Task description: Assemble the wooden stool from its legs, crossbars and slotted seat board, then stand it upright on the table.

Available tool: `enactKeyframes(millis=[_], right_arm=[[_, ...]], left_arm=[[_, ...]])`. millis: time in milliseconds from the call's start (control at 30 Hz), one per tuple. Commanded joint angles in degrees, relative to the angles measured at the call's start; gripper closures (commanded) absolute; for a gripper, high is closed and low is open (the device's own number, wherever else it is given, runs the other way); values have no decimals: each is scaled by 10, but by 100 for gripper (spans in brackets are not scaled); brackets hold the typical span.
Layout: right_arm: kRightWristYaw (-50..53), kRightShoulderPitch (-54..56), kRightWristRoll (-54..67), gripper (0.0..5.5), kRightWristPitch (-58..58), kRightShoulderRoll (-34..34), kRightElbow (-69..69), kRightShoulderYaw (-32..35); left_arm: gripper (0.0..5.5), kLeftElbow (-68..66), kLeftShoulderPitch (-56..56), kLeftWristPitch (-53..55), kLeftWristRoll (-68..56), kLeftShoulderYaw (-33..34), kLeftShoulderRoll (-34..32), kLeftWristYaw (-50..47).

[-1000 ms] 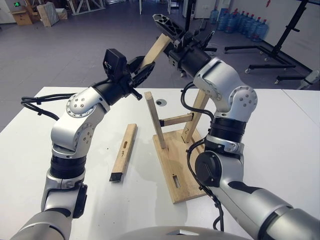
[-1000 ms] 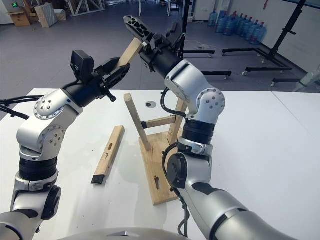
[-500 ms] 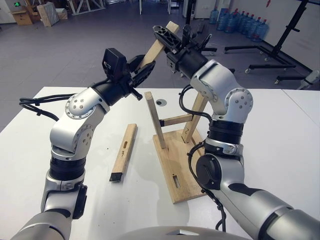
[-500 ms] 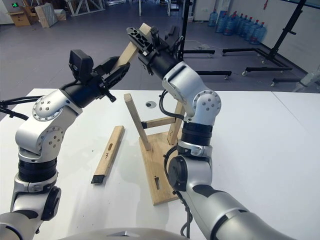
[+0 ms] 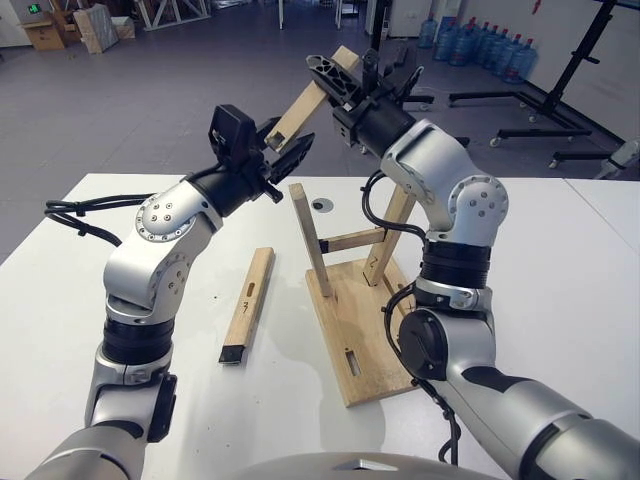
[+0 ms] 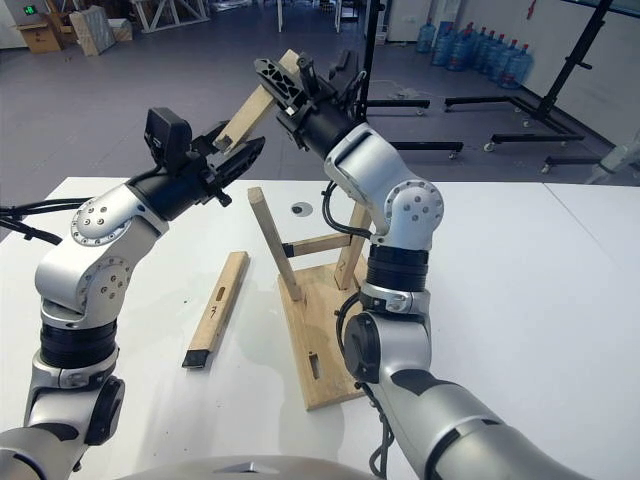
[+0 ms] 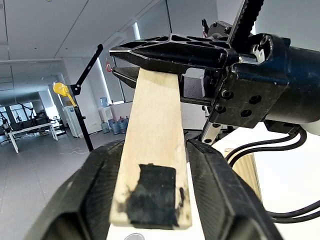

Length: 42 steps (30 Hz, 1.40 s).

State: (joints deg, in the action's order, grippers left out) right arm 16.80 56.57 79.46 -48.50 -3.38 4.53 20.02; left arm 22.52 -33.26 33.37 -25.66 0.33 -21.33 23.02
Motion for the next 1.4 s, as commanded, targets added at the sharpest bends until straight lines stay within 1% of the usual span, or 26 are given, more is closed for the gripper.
enactKeyframes(millis=[33,100,133,200,233,300,333,400,433,467,500,600,667,767,933,1033,1167,1400], right_arm=[[-10,-2,-21,510,18,17,-2,-2],[-22,6,-34,510,23,46,2,7],[-29,10,-38,510,19,80,-3,19],[-50,1,-44,510,-10,192,-43,50],[-61,-15,-41,510,-31,258,-64,74],[-95,-66,-41,510,-68,371,-84,122],[-123,-96,-45,510,-82,413,-83,139],[-187,-176,-70,510,-100,463,-74,151],[-229,-243,-87,510,-98,468,-83,151],[-265,-301,-109,510,-88,466,-91,144],[-288,-351,-125,510,-74,450,-98,138],[-304,-441,-167,510,-24,371,-116,107],[-299,-470,-191,510,8,312,-128,77],[-289,-485,-207,510,46,245,-132,59],[-285,-498,-221,510,94,178,-130,46],[-296,-496,-256,510,130,155,-101,27],[-322,-496,-301,510,159,151,-74,-1],[-343,-500,-330,510,181,156,-52,5]], left_arm=[[262,35,2,13,-9,20,10,-25],[238,62,-6,32,-42,57,19,-50],[223,76,-7,46,-70,95,23,-72],[196,97,10,70,-149,206,33,-139],[180,105,32,76,-194,265,42,-181],[156,116,91,75,-257,361,61,-253],[139,121,130,71,-276,400,70,-279],[112,120,208,56,-281,438,97,-304],[97,114,239,48,-266,429,109,-303],[94,107,259,40,-253,416,118,-303],[94,100,271,32,-240,400,123,-303],[94,78,276,11,-225,376,122,-296],[94,67,279,2,-226,367,117,-290],[94,55,280,-4,-223,348,109,-280],[94,50,285,-19,-222,326,114,-279],[94,44,285,-27,-220,314,117,-279],[94,40,286,-34,-219,301,116,-278],[94,45,288,-39,-216,283,117,-283]])
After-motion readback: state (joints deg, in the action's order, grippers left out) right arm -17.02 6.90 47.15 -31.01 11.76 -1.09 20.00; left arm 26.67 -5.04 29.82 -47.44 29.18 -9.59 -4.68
